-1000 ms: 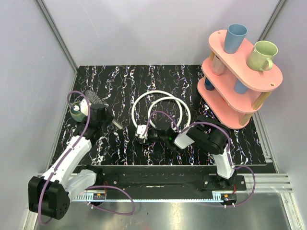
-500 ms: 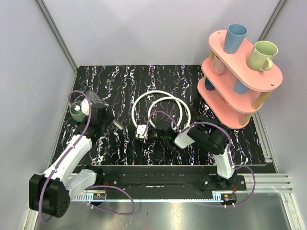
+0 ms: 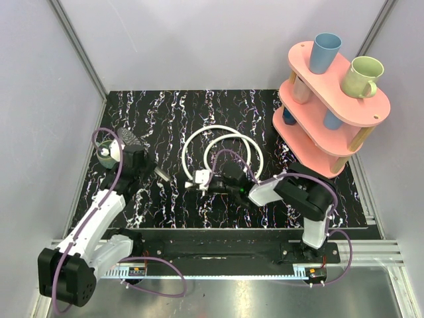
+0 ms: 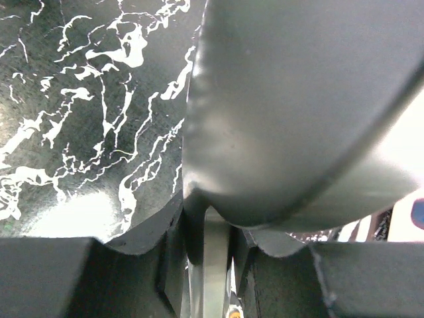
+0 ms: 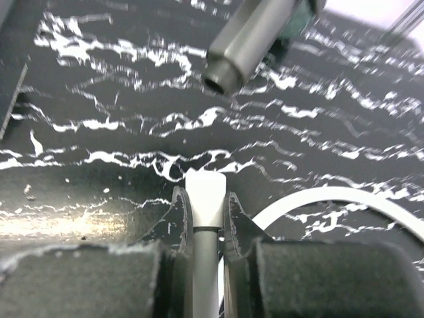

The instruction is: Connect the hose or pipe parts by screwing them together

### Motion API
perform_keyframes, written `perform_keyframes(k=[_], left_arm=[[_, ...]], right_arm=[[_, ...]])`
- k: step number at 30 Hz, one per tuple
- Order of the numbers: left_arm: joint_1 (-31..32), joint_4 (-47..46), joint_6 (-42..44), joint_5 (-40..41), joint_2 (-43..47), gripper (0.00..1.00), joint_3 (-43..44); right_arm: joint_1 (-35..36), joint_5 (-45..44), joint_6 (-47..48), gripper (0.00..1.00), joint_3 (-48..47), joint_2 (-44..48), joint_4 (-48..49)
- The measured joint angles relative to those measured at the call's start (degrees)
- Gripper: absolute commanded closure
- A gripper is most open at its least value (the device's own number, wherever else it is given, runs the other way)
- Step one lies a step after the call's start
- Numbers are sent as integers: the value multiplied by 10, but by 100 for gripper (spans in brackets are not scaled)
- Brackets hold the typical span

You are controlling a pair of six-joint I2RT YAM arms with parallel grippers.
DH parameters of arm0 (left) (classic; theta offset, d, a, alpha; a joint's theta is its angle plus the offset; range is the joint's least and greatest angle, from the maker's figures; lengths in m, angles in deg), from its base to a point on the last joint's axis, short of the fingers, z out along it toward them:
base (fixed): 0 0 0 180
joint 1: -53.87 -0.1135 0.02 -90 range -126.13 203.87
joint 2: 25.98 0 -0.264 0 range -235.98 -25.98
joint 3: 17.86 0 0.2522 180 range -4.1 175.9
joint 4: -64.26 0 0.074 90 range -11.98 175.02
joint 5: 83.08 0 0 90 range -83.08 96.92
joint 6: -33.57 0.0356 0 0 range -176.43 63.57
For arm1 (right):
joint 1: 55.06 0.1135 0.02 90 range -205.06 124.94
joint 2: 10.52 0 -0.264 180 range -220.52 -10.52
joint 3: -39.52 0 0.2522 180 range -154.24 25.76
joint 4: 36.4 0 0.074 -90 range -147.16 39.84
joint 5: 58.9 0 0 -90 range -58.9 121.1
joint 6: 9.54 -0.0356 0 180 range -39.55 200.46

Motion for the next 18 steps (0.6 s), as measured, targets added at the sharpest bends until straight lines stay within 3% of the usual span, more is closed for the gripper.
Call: perform_keyframes(k=[4,6,9,14,18], left_arm=[[-1,-6,-8,-29,31,100,-2],[-1,-54,-10,-53,69,100,-21],[0,-179,9,-118,117,100,-68],[10,-476,27,-205,110,100,-174],[19,-655,52,-234,96,100,-249]], right_arm=[[-2,13,-22,100,38,53,64],[-3,16,-43,100,55,73,100],[-3,18,-70,100,68,84,139],[-5,18,-110,100,74,86,156],[-12,18,-134,100,77,97,159]])
